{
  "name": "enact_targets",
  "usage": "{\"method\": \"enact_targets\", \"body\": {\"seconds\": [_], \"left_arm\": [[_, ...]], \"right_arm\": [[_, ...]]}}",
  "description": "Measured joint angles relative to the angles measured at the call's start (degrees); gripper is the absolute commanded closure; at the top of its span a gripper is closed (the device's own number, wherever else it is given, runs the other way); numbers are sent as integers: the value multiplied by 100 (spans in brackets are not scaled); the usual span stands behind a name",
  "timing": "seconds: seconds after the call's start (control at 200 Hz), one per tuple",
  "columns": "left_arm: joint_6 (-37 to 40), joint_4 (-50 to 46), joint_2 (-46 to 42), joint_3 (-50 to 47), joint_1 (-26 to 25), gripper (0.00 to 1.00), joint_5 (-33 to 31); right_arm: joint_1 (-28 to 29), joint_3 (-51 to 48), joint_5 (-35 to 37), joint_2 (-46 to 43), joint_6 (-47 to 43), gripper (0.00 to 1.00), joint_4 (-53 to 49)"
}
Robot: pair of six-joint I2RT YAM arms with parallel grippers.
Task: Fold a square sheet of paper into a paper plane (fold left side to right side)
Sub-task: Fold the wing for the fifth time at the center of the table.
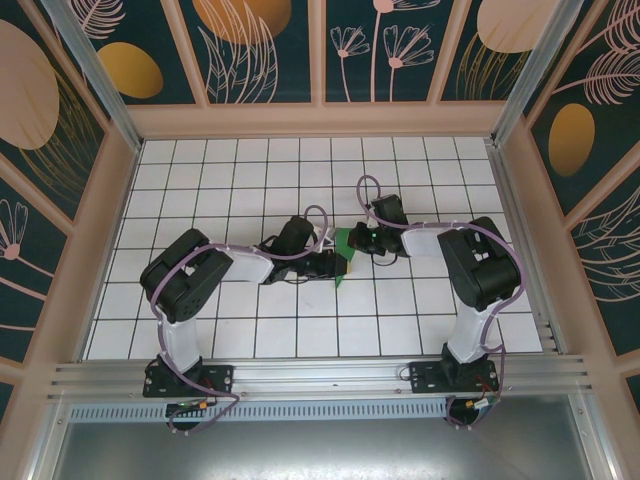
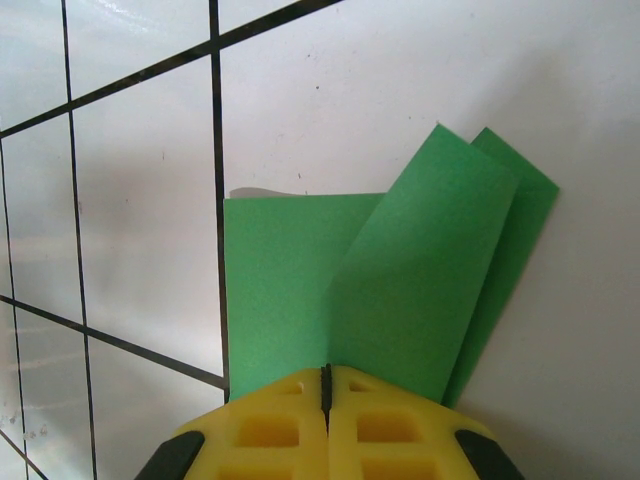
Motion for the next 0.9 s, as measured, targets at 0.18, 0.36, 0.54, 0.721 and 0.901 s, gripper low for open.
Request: {"method": "enact_targets", "body": {"seconds": [0.18, 0.36, 0.54, 0.721, 0.901], "left_arm": [[-24, 57, 101, -37, -42, 76, -4], [-42, 83, 144, -70, -74, 75, -4], [-46, 105, 166, -70, -107, 74, -7], [-66, 188, 219, -70, -155, 73, -7], [-68, 212, 280, -70, -181, 73, -31]], "right_arm": [[0, 0, 2, 0, 0, 93, -2], [0, 0, 2, 0, 0, 92, -2], [0, 0, 2, 0, 0, 92, -2], [0, 2, 2, 0, 0, 92, -2], [0, 4, 2, 0, 0, 93, -7]]}}
